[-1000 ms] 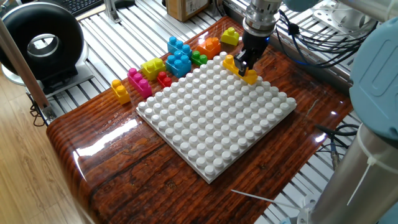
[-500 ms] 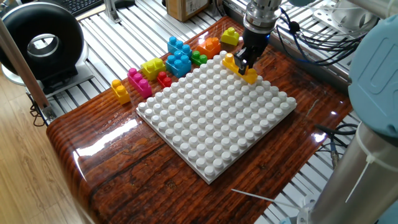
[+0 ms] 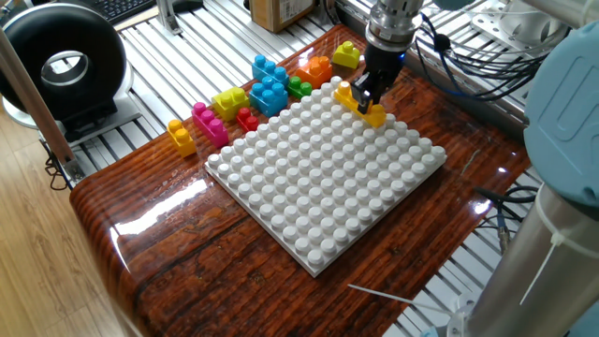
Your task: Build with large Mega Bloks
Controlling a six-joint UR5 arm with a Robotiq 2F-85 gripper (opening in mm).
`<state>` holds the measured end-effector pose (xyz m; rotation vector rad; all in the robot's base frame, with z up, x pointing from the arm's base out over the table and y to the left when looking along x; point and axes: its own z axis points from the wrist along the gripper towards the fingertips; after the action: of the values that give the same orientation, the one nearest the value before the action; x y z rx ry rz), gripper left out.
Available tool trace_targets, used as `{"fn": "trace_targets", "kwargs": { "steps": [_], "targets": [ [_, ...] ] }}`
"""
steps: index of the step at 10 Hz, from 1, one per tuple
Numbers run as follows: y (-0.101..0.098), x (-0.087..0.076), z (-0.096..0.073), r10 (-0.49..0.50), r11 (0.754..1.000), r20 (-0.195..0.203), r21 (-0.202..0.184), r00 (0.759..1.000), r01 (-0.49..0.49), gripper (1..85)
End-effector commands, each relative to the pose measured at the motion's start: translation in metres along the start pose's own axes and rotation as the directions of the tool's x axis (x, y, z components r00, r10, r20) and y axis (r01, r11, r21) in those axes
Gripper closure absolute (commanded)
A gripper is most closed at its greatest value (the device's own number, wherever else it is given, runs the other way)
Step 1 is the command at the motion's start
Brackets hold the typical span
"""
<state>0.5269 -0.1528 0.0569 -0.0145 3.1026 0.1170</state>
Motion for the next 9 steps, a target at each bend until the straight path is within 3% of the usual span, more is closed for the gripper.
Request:
{"fn": "trace_targets", "kwargs": {
  "steps": [1, 5, 9],
  "targets": [
    [0.003, 0.000, 0.002, 0.024, 1.000, 0.006, -0.011, 1.000, -0.024, 84.7],
    [0.002, -0.006, 0.009, 0.030, 1.000, 0.017, -0.010, 0.999, -0.030, 84.7],
    [0.001, 0.005, -0.013, 0.035, 0.999, -0.008, -0.025, 0.999, -0.035, 84.7]
  ]
}}
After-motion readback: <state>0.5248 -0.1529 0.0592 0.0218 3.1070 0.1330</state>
